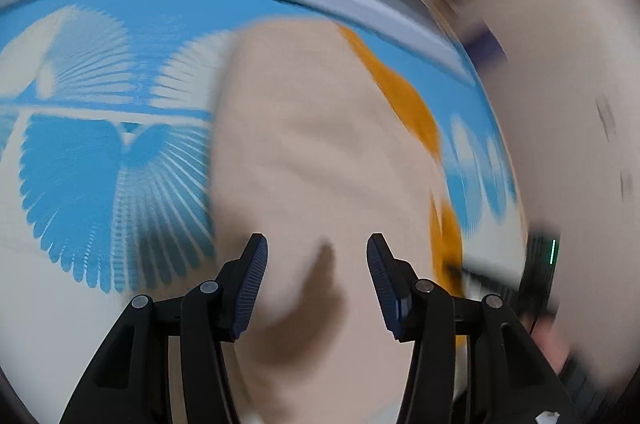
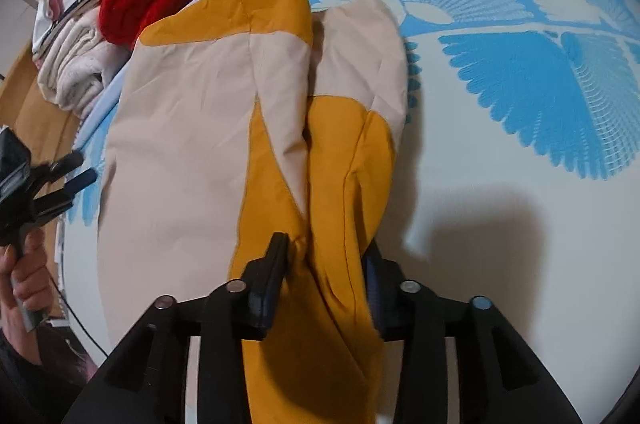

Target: Fold large clothes

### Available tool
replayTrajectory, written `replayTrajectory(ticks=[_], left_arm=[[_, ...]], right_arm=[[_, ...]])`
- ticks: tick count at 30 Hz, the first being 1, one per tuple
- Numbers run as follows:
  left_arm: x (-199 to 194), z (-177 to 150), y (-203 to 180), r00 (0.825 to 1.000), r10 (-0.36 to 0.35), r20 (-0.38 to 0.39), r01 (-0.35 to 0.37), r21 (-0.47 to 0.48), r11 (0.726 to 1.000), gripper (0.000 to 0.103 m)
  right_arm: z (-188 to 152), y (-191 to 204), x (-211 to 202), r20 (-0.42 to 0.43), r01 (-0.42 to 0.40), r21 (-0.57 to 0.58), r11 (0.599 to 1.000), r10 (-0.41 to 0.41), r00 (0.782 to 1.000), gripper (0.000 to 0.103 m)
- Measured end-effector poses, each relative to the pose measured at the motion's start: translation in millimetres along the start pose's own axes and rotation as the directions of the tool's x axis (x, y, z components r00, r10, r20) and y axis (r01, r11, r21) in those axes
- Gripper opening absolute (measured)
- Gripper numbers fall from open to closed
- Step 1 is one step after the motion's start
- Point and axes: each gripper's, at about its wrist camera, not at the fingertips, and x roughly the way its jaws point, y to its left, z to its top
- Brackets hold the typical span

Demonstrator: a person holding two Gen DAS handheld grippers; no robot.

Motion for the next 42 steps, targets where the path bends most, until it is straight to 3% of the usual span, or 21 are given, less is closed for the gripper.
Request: replayTrajectory(ticks=[2, 3, 4, 5, 6, 7, 9, 11, 14, 17, 20, 23, 25, 29, 32, 34, 38, 40, 42], left_arm=[[10.0, -19.2, -18.7, 0.996, 0.008, -0.084, 0.003, 0.139, 0.99, 0.049], [22.5, -35.8, -25.4, 0.988, 0.064, -0.138, -0.031, 0.23, 0.973, 0.049], [32.9, -46.4, -27.7, 0.978, 0.149, -0.147, -0.099, 0.301, 0.948, 0.049], [45.5, -56.3, -28.8, 0.951, 0.273, -0.141, -0.205, 0.374, 0.905, 0.053], [52.9, -62.0, -27.3, 0.928, 0.348, -0.133, -0.271, 0.398, 0.876, 0.053], [53.1, -62.2, -27.5, 0.922, 0.365, -0.127, -0.293, 0.383, 0.876, 0.053], [39.6, -61.5, -31.4, 0.93, 0.354, -0.093, -0.312, 0.306, 0.9, 0.053], [19.7, -65.4, -41.2, 0.926, 0.377, -0.02, -0.361, 0.244, 0.9, 0.054], [-15.7, -79.3, -63.2, 0.912, 0.402, 0.086, -0.411, 0.171, 0.896, 0.072], [-49.1, -97.1, -91.9, 0.875, 0.439, 0.205, -0.467, 0.12, 0.876, 0.089], [-82.3, -142.1, -122.3, 0.839, 0.445, 0.313, -0.492, 0.088, 0.866, 0.095], [-95.8, -189.4, -149.0, 0.804, 0.459, 0.378, -0.524, 0.089, 0.847, 0.099], [-99.2, -226.2, -163.4, 0.782, 0.466, 0.414, -0.539, 0.071, 0.84, 0.101], [-103.2, -284.6, -173.3, 0.765, 0.47, 0.44, -0.535, 0.028, 0.844, 0.101], [-101.1, -317.1, -174.0, 0.779, 0.477, 0.407, -0.51, -0.031, 0.86, 0.101], [-99.1, -323.5, -174.6, 0.779, 0.487, 0.395, -0.514, -0.044, 0.857, 0.101], [-97.4, -314.7, -174.5, 0.76, 0.498, 0.418, -0.532, -0.042, 0.846, 0.101], [-95.1, -311.6, -170.7, 0.774, 0.484, 0.408, -0.508, -0.056, 0.859, 0.101], [-93.3, -309.9, -166.3, 0.788, 0.475, 0.392, -0.484, -0.083, 0.871, 0.102]], right_arm=[[-6.8, 11.5, -10.0, 0.002, -0.017, -0.026, 1.0, 0.017, 1.0, 0.04], [-11.7, 12.7, -16.6, -0.007, -0.04, -0.052, 0.998, 0.04, 0.999, 0.04], [-16.4, 20.0, -16.9, -0.023, -0.056, -0.09, 0.994, 0.054, 0.998, 0.041], [-22.8, 22.9, -16.8, -0.047, -0.05, -0.137, 0.989, 0.044, 0.998, 0.044], [-30.0, 24.2, -13.3, -0.079, -0.023, -0.189, 0.982, 0.008, 0.997, 0.048], [-40.1, 23.4, -8.5, -0.115, 0.005, -0.23, 0.973, -0.032, 0.993, 0.049], [-55.6, 20.7, 4.7, -0.176, 0.087, -0.264, 0.961, -0.137, 0.975, 0.054], [-67.1, 10.3, -0.2, -0.188, 0.14, -0.25, 0.958, -0.19, 0.964, 0.054], [-73.1, 10.6, -40.2, -0.069, 0.269, -0.234, 0.934, -0.292, 0.954, 0.054], [-84.7, 26.6, -100.7, 0.114, 0.325, -0.222, 0.919, -0.306, 0.945, 0.054], [-107.1, 49.3, -157.7, 0.262, 0.325, -0.179, 0.928, -0.274, 0.925, 0.059], [-140.7, 81.2, -195.9, 0.371, 0.338, -0.141, 0.931, -0.267, 0.89, 0.075], [-177.7, 94.1, -220.6, 0.438, 0.335, -0.123, 0.934, -0.252, 0.863, 0.081], [-227.9, 113.9, -233.3, 0.462, 0.33, -0.105, 0.938, -0.248, 0.851, 0.092], [-261.5, 125.6, -223.3, 0.426, 0.325, -0.096, 0.941, -0.257, 0.868, 0.097], [-278.7, 132.6, -218.7, 0.421, 0.319, -0.099, 0.943, -0.251, 0.872, 0.097], [-291.0, 147.1, -201.4, 0.38, 0.315, -0.145, 0.938, -0.241, 0.893, 0.098], [-290.5, 156.4, -199.5, 0.408, 0.354, -0.172, 0.919, -0.26, 0.875, 0.098], [-289.1, 159.7, -197.3, 0.412, 0.356, -0.178, 0.918, -0.259, 0.873, 0.098]])
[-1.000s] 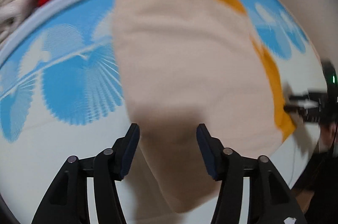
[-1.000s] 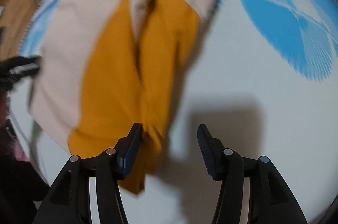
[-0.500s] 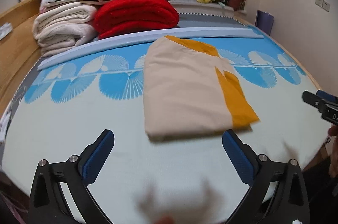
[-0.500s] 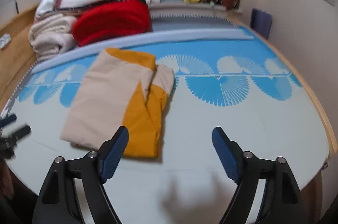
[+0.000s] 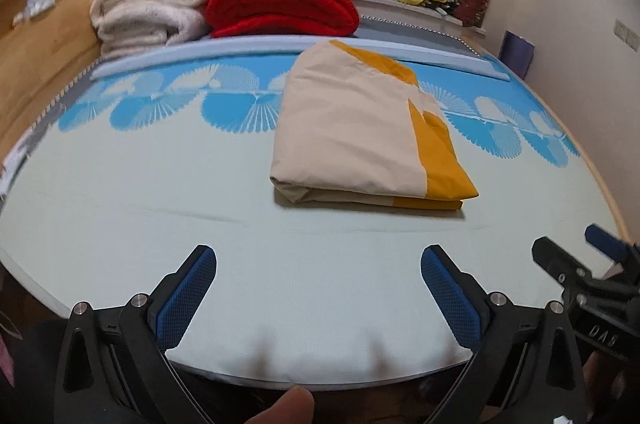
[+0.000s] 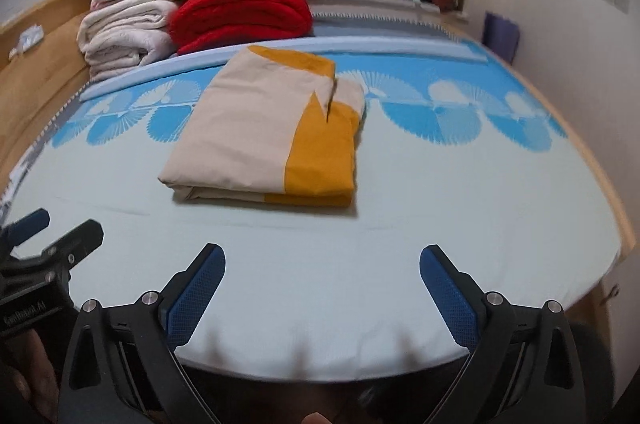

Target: Fold large clothes

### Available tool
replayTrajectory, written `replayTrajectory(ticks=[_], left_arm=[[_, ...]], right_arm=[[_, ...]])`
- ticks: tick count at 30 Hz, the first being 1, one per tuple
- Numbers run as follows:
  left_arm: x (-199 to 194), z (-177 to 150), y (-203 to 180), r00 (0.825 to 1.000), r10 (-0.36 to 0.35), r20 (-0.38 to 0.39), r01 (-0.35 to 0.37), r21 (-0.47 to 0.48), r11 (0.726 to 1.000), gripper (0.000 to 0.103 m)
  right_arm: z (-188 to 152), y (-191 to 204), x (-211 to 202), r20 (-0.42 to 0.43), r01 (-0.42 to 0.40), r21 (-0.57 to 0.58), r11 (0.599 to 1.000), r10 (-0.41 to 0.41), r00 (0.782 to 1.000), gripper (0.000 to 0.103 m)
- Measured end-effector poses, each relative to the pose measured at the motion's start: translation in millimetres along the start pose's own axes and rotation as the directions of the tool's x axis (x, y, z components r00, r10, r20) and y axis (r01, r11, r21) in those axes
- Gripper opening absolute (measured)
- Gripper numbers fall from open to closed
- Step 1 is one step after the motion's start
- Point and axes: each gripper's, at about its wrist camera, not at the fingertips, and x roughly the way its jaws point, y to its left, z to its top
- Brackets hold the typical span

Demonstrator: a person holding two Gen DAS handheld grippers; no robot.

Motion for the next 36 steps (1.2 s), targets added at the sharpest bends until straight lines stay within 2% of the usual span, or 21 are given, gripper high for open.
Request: replayTrajectory(ticks=[17, 36], left_arm=[[9.8, -0.2, -5.7, 0.999, -0.023, -0.026, 0.023, 0.003, 1.0, 0.102], [6.1, 1.4, -5.5, 0.999, -0.029, -0.017, 0.029, 0.013, 0.999, 0.102]], right_arm=[[5.9, 6.8, 13.9, -0.008, -0.017, -0.005, 1.0, 0.017, 1.0, 0.098], [7.9, 13.3, 16.5, 0.004, -0.019, -0.01, 1.0, 0.019, 1.0, 0.098]])
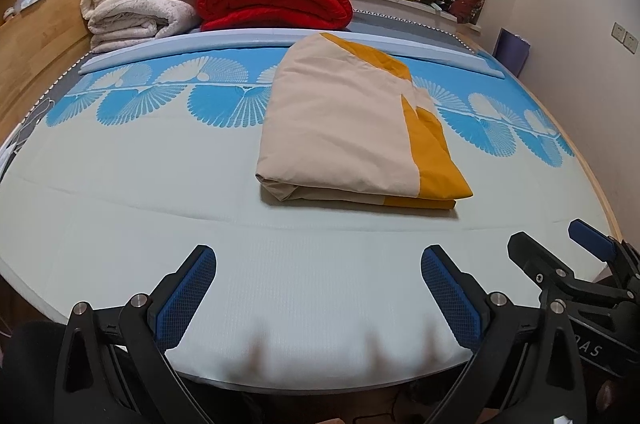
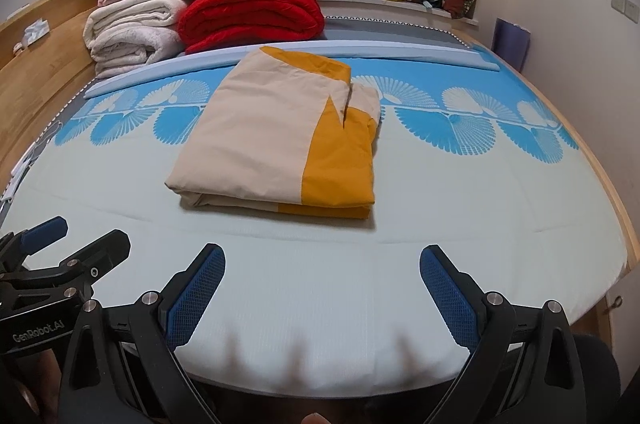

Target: Fold large clothes

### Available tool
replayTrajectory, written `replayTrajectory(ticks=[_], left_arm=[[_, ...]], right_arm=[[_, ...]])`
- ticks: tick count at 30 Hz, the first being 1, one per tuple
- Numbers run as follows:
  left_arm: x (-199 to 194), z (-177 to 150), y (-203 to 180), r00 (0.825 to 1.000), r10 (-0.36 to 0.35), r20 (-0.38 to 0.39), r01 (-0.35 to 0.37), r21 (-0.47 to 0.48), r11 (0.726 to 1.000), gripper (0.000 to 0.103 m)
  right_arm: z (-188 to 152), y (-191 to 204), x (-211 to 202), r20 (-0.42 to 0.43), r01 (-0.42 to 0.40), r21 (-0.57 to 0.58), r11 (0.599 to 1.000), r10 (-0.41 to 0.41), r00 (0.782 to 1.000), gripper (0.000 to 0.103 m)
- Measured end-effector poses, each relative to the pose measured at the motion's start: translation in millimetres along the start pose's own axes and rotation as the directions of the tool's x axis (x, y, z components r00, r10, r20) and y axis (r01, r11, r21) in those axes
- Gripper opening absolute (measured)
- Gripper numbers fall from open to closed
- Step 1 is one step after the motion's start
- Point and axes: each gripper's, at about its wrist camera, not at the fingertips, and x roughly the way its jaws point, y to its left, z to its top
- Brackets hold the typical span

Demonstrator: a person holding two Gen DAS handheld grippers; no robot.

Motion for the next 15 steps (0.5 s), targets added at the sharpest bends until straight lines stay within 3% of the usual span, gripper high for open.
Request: replayTrajectory(ticks=[15], left_arm=[[-1.0, 0.3, -2.3, 1.0, -0.006, 0.003, 0.006, 0.007, 1.0, 0.102]], right_arm=[[0.2, -0.8, 1.2, -0.001, -0.001, -0.002, 1.0, 0.001, 1.0, 0.098]])
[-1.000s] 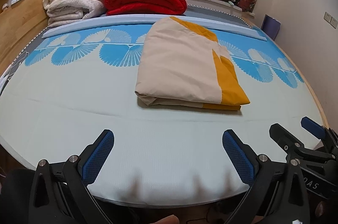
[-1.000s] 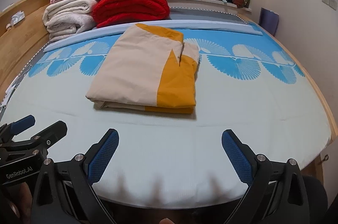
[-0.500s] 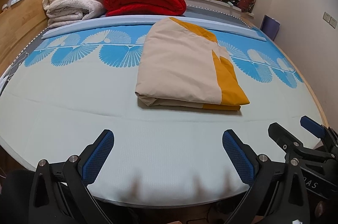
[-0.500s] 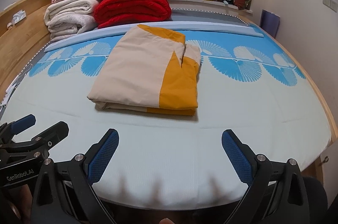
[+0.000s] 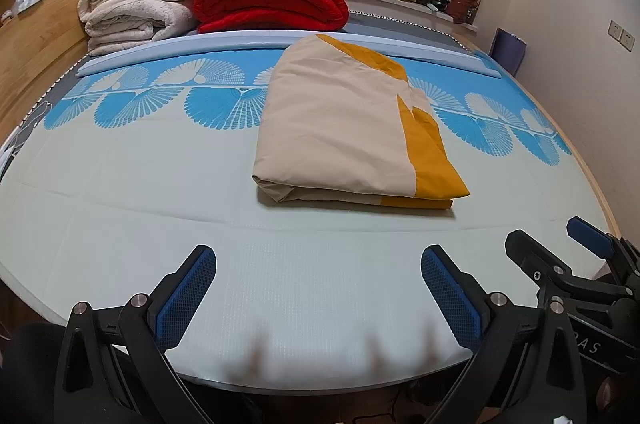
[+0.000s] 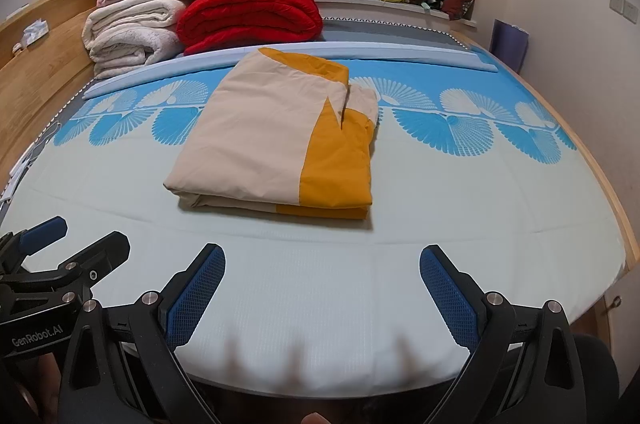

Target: Fold large clothes

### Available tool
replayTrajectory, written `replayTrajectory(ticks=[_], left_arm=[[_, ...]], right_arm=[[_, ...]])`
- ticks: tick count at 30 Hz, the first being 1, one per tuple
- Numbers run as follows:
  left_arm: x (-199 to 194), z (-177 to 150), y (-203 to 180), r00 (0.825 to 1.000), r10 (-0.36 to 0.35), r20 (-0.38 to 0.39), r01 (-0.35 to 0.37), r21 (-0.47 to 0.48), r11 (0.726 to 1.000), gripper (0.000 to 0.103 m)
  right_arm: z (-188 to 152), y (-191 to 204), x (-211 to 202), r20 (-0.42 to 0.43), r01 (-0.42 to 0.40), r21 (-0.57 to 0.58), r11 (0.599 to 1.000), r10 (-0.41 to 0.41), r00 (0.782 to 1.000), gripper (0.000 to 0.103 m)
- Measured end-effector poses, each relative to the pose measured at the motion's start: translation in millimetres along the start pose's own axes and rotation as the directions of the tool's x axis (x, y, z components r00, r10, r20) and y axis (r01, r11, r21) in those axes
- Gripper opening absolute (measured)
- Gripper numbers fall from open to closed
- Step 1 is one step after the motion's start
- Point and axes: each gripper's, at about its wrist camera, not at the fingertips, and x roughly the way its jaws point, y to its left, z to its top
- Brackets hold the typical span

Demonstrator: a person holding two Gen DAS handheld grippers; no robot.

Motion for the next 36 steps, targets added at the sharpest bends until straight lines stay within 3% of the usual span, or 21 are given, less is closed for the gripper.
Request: replayTrajectory(ticks=[36], left_arm=[[0.4, -1.1, -1.2, 1.0, 0.0, -0.001, 0.0, -0.001, 1.0, 0.102]], right_arm=[[-0.3, -2.2, 0.2, 0.001, -0.001, -0.003, 1.0, 0.001, 1.0, 0.098]])
